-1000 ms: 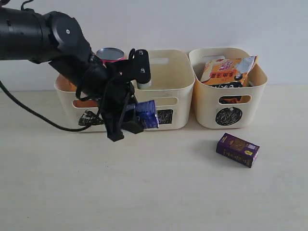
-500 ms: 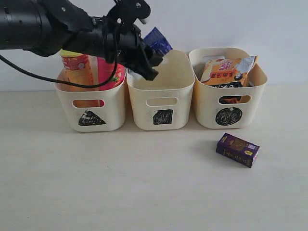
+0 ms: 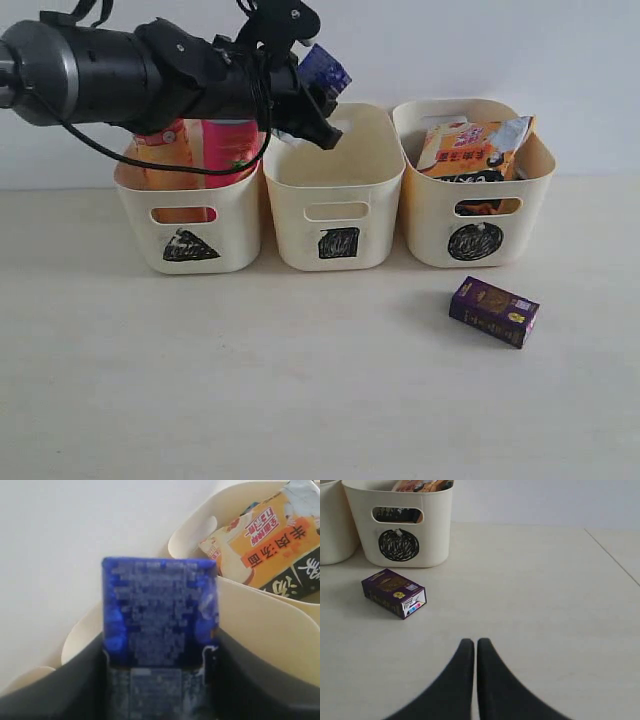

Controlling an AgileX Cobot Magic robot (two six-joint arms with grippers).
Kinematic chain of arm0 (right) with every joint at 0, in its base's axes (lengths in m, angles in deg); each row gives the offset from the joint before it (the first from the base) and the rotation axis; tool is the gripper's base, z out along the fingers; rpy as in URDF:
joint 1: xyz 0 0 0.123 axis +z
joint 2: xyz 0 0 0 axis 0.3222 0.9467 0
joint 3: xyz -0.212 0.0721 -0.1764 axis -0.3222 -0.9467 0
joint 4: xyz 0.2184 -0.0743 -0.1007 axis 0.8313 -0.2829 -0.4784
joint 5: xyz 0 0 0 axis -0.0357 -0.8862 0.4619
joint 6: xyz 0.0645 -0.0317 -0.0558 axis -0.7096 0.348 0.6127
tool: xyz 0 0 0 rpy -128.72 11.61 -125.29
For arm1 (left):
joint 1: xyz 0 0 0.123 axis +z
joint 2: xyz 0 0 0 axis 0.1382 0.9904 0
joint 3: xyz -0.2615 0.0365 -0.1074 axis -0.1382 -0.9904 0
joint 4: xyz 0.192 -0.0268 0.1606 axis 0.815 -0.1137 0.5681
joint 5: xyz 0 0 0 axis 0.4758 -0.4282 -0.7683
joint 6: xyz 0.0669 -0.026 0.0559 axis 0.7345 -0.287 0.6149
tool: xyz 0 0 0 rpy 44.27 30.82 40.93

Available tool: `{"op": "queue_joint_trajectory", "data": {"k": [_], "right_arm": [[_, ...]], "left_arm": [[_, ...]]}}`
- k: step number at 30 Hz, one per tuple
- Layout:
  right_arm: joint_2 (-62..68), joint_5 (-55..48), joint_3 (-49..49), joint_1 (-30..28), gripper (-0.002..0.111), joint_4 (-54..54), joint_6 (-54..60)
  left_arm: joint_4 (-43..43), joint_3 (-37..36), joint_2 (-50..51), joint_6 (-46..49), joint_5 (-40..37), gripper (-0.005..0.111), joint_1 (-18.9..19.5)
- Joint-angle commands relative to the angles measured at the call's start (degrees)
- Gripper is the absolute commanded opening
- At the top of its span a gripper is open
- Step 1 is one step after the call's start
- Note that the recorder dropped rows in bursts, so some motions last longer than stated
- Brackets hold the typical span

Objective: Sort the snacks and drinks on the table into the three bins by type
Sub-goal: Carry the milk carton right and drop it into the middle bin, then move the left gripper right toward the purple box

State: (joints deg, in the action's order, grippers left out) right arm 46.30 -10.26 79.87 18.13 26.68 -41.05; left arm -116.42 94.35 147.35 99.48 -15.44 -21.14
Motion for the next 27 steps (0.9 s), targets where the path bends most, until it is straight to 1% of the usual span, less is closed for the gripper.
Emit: {"op": "queue_joint_trajectory", "data": {"k": [1, 10, 12, 14, 15, 19, 21, 24, 27], "right_arm": [[-0.3, 0.9, -0.3, -0.4, 0.0, 0.1, 0.2], [-0.3, 0.9, -0.3, -0.4, 0.0, 0.1, 0.2], [-0.3, 0.9, -0.3, -0.4, 0.0, 0.1, 0.2], [-0.3, 0.9, -0.3, -0.4, 0.0, 0.1, 0.2], [-0.3, 0.9, -0.3, -0.4, 0.0, 0.1, 0.2], [-0.3, 0.9, -0.3, -0.4, 0.0, 0.1, 0.2], [-0.3, 0.9, -0.3, -0.4, 0.0, 0.1, 0.2], [-0.3, 0.9, -0.3, -0.4, 0.0, 0.1, 0.2], [-0.3, 0.9, -0.3, -0.4, 0.0, 0.1, 0.2]], "left_arm": [[-1.2, 2.3, 1.6, -0.4, 0.6, 0.004, -0.2], [-1.6, 4.2, 5.8, -0.4, 0.5, 0.004, -0.2], [-1.6, 4.4, 6.3, -0.4, 0.6, 0.007, -0.2], [-1.6, 4.4, 6.7, -0.4, 0.7, 0.015, -0.2], [-1.6, 4.4, 6.8, -0.4, 0.7, 0.022, -0.2], [-1.6, 4.4, 6.9, -0.4, 0.7, 0.06, -0.2], [-1.6, 4.4, 6.9, -0.4, 1.1, 0.075, -0.2], [-1.6, 4.4, 6.9, -0.4, 1.1, 0.085, -0.2], [-1.6, 4.4, 6.9, -0.4, 1.1, 0.087, -0.2]]}}
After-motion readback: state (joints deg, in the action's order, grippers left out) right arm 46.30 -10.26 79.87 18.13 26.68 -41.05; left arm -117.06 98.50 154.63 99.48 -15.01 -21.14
